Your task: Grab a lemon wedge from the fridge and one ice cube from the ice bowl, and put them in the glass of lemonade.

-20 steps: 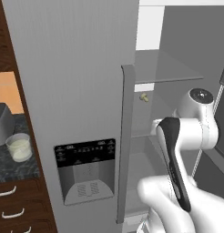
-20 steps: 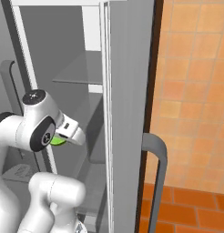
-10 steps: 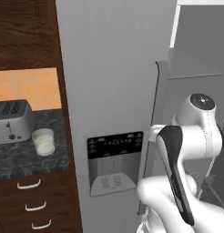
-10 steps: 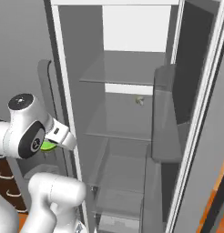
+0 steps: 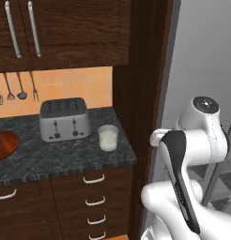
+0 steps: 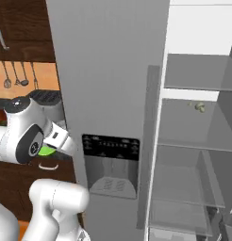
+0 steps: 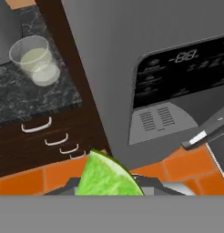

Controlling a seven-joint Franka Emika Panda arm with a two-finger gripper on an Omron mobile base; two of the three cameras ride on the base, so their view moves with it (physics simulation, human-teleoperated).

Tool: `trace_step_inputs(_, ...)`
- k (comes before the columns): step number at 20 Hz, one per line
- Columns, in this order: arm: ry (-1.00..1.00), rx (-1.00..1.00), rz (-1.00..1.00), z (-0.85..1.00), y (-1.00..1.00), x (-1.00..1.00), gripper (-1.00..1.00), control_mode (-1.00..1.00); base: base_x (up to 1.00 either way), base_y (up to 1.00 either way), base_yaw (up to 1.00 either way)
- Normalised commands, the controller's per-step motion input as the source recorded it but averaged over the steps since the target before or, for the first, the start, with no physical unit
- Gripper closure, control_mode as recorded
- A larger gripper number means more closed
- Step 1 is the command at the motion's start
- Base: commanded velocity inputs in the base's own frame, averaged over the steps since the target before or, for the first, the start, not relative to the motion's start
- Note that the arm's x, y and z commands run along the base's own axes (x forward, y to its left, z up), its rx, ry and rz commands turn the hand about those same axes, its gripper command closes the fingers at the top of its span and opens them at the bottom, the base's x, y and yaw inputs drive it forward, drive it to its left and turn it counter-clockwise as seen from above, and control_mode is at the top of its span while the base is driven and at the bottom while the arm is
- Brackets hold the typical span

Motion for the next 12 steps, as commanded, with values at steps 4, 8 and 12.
trace_step_inputs(4, 0.00, 0.00, 0.00, 0.00, 0.00, 0.00, 1.00, 1.00, 0.17, 1.00, -0.13)
trace_step_inputs(8, 0.00, 0.00, 0.00, 0.00, 0.00, 0.00, 1.00, 1.00, 0.44, 0.52, -0.12)
trace_step_inputs(12, 0.00, 0.00, 0.00, 0.00, 0.00, 0.00, 1.00, 1.00, 0.52, 0.03, -0.14)
